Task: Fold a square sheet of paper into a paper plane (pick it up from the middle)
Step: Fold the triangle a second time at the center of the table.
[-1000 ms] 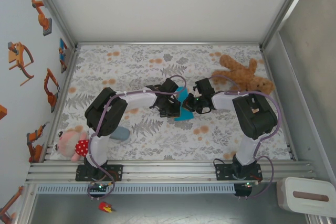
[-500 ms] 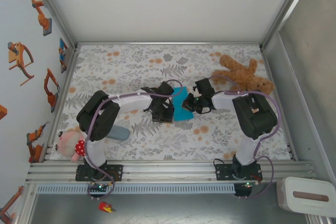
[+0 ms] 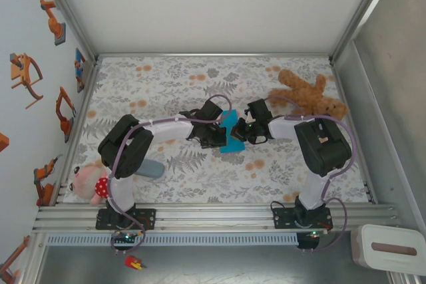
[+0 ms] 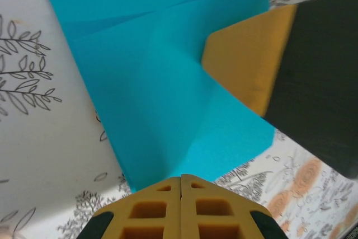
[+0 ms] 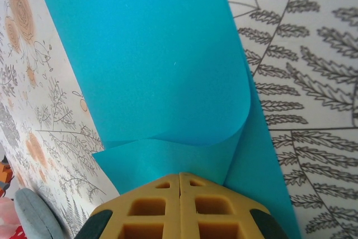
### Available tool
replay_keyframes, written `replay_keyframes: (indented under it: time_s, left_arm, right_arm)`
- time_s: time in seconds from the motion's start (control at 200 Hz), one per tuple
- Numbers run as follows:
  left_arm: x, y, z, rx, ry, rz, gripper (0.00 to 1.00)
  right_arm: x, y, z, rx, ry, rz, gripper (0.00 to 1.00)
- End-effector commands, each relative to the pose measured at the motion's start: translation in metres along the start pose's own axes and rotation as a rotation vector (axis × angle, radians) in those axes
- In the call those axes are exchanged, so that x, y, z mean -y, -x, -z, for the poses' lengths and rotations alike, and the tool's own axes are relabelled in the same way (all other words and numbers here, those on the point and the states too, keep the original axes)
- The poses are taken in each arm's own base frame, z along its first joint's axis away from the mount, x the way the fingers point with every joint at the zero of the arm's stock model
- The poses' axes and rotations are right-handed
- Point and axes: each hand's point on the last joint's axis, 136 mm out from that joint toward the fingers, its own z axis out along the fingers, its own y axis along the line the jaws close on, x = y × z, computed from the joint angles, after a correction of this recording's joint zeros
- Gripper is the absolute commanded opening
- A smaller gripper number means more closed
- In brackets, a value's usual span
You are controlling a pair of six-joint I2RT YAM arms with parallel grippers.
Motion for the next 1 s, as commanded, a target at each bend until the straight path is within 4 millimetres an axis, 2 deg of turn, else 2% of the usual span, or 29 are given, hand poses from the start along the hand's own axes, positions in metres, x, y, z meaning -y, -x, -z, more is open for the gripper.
replay_keyframes:
  time_s: [0.0, 0.12, 0.265, 0.461, 0.691, 0.851, 0.992]
  left_arm:
    - [0.004, 0.0, -0.006, -0.019, -0.016, 0.028, 0.01]
    - [-0.008, -0.006, -0.012, -0.047, 0.025, 0.044, 0.01]
    - [-0.025, -0.014, -0.014, -0.066, 0.083, 0.062, 0.0]
    - [-0.034, -0.022, -0.017, -0.091, 0.087, 0.074, 0.0]
    - [-0.031, -0.02, -0.018, -0.089, 0.072, 0.075, 0.0]
    - [-0.031, -0.019, -0.016, -0.081, 0.07, 0.079, 0.0]
    - [-0.029, -0.017, -0.015, -0.075, 0.059, 0.079, 0.0]
  right_arm:
    - [0.066, -0.023, -0.01, -0.05, -0.212, -0.108, 0.0]
    - [0.062, -0.022, -0.01, -0.048, -0.201, -0.104, 0.0]
    - [0.048, -0.014, -0.005, -0.032, -0.15, -0.069, 0.0]
    - [-0.009, 0.002, 0.015, -0.006, 0.032, 0.089, 0.0]
    - [-0.03, -0.02, 0.007, -0.069, 0.096, 0.147, 0.0]
    - [-0.023, -0.024, 0.005, -0.067, 0.059, 0.134, 0.0]
    - [-0.007, -0.031, -0.005, -0.092, 0.026, 0.106, 0.0]
